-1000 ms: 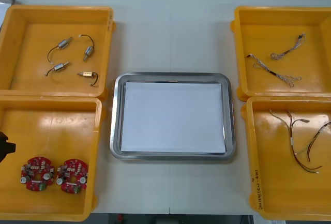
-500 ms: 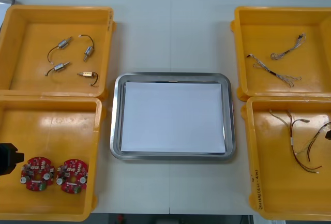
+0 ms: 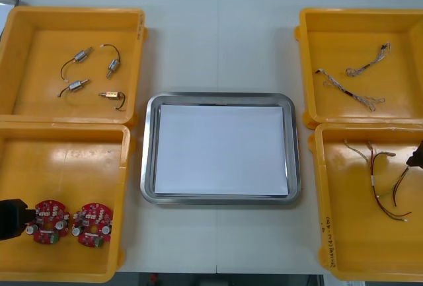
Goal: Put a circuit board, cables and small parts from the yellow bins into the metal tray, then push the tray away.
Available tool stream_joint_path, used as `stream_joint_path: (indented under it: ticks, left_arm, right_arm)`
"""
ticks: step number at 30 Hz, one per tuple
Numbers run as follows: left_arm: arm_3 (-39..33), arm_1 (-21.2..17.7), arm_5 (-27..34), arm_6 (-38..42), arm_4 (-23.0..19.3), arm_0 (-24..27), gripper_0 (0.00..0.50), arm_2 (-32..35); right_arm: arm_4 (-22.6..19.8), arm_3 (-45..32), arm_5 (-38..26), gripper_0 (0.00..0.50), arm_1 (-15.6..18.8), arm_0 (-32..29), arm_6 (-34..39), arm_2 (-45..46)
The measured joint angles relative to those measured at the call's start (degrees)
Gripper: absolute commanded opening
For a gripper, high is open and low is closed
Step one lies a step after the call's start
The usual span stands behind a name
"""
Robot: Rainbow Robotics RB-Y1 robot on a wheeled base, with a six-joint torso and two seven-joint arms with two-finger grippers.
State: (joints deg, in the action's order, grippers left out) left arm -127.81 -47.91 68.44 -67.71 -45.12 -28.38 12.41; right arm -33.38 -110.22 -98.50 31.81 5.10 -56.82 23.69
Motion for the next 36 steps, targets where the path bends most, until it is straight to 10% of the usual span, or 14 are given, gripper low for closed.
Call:
stream_joint_path:
  ticks: [29, 33, 36]
  left_arm:
    - [5.68, 0.0, -8.42, -0.03, 3.5, -1.08, 0.5, -7.4]
    - [5.69, 0.0, -8.6, -0.03, 3.76, -1.23, 0.347, -7.43]
    - [5.7, 0.0, -9.01, -0.03, 3.91, -1.23, 0.132, -7.43]
  right_arm:
    - [1.49, 7.28, 8.61, 0.5, -0.01, 0.18, 0.0, -2.39]
    - [1.54, 8.61, 10.07, 0.5, -0.01, 0.2, 0.0, -2.39]
    - [1.53, 9.24, 10.4, 0.5, -0.02, 0.2, 0.0, -2.39]
